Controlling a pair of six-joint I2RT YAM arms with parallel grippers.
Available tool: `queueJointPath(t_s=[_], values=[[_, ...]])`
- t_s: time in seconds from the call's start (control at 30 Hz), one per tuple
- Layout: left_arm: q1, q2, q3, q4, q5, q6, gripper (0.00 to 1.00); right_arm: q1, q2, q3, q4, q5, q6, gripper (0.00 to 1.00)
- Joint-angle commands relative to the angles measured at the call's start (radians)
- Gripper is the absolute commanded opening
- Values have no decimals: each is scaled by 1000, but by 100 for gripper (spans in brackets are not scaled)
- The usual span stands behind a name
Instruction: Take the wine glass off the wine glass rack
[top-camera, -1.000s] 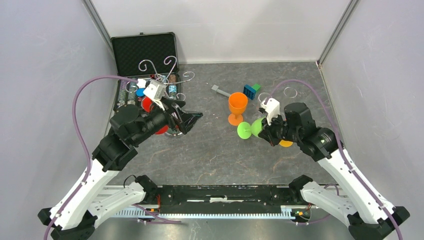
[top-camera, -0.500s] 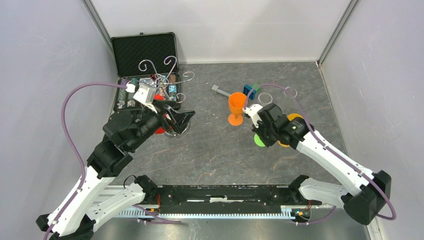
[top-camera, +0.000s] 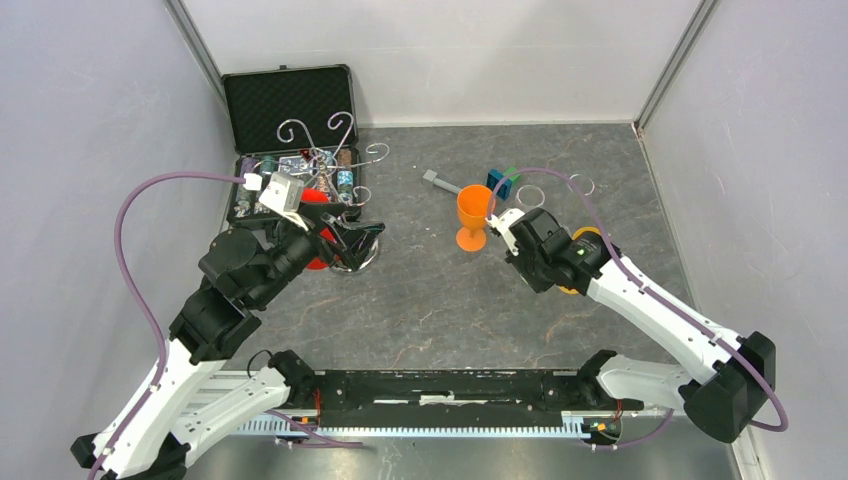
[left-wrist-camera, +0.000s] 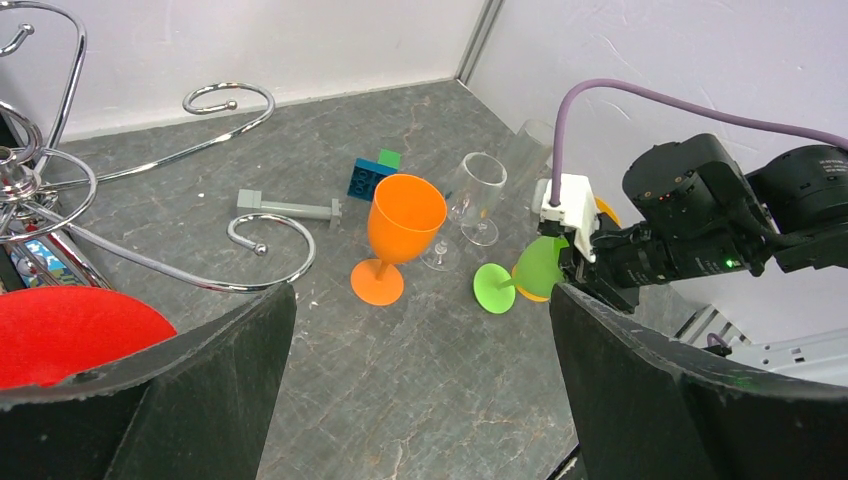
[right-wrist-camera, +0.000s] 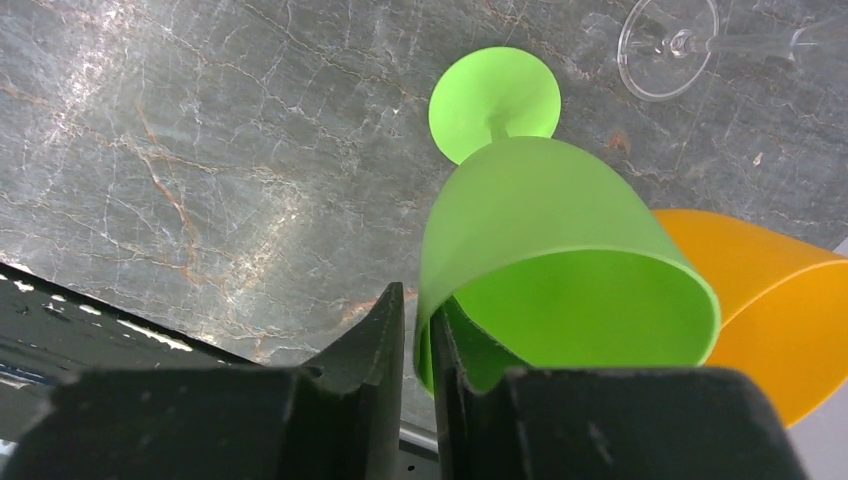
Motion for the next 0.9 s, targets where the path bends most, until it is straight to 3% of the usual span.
queueJointPath(t_s=[0.0, 0.1, 0.67, 0.87], values=[[-2, -9, -3, 19, -13, 34, 100, 2, -41, 51, -12, 2, 12, 13], [-1, -10, -4, 21, -15, 29, 100, 2, -61, 61, -17, -18, 12, 0], [-1, -20, -14, 27, -23, 24, 100, 1, -97, 28, -40, -105, 1, 0], [-1, -25, -13, 24, -27, 25, 100, 1, -60, 43, -50, -54, 9, 16]])
